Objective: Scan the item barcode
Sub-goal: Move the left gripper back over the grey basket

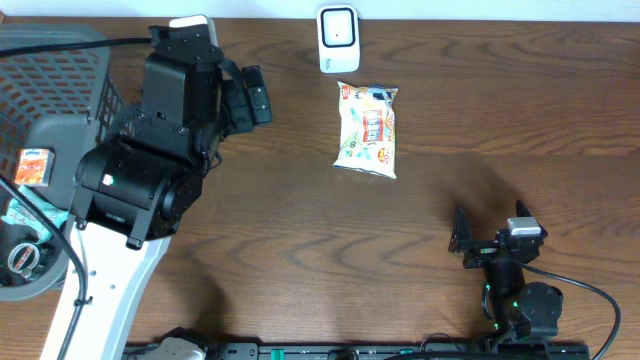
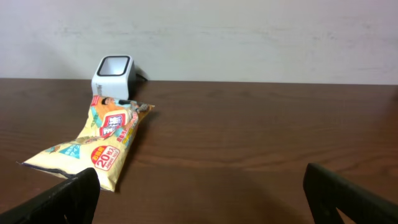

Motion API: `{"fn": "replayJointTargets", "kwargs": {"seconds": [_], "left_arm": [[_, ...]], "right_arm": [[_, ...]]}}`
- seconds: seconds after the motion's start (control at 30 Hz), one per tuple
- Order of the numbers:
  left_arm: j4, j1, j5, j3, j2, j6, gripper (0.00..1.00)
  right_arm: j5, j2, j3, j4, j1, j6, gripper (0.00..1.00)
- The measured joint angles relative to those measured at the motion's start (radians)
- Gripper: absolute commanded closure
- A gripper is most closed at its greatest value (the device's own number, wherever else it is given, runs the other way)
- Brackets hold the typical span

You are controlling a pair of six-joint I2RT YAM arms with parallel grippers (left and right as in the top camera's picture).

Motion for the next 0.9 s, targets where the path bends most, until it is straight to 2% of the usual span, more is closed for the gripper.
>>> {"fn": "replayJointTargets", "kwargs": {"seconds": [0.13,0.27,0.63,0.73,0.9], "left_arm": [[0.000,0.025,-0.073,0.000,0.000,0.000,0.02],[0.002,0.116,-0.108,0.000,0.000,0.000,0.02],[0.004,0.532,-0.132,0.000,0.000,-0.012,0.02],[-0.044,0.639,-0.135,0.000,0.003,-0.016,0.02],[-0.124,0.811,-0.138,0.000,0.029,-0.092,0.02]], "right_arm": [[0.000,0.000,0.000,0.000,0.000,0.000,0.01],[0.000,0.000,0.000,0.000,0.000,0.000,0.01],[0.000,0.000,0.000,0.000,0.000,0.000,0.01],[0.000,0.000,0.000,0.000,0.000,0.000,0.01],[0.000,0.000,0.000,0.000,0.000,0.000,0.01]]}}
